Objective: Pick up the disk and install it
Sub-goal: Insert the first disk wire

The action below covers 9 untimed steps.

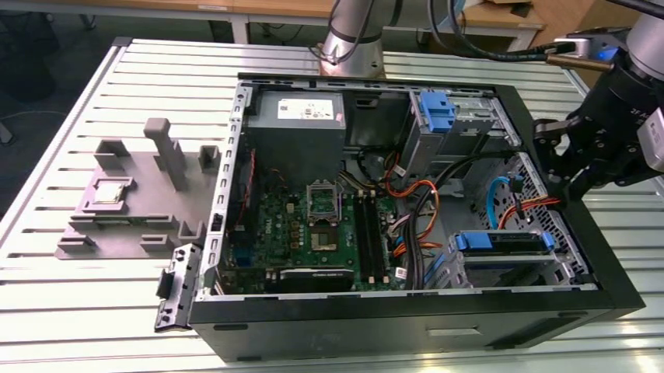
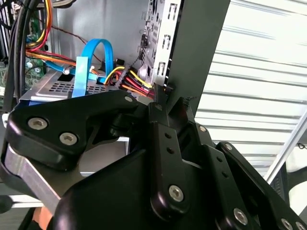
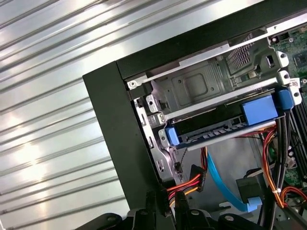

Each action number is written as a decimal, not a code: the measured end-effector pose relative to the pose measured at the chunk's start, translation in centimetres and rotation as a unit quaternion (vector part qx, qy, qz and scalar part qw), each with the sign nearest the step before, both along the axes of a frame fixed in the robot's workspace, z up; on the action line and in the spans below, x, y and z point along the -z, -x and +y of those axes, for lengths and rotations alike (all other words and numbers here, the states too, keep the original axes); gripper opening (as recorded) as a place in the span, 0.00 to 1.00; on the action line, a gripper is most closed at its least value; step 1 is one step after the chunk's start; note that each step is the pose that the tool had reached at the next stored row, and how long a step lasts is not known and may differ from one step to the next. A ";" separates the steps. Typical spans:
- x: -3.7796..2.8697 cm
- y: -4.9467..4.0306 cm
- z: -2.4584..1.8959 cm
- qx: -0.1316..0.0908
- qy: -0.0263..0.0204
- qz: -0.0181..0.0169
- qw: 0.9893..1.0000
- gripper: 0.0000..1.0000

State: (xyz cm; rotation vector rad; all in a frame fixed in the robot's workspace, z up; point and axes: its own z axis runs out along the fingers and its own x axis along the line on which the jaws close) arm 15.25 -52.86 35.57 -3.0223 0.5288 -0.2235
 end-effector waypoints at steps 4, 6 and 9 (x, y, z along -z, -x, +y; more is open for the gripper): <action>0.15 0.08 -0.06 -0.009 0.001 0.000 1.000 0.30; 0.16 0.10 -0.06 -0.010 0.001 0.000 1.000 0.30; 0.17 0.10 -0.07 -0.010 0.001 0.000 1.000 0.30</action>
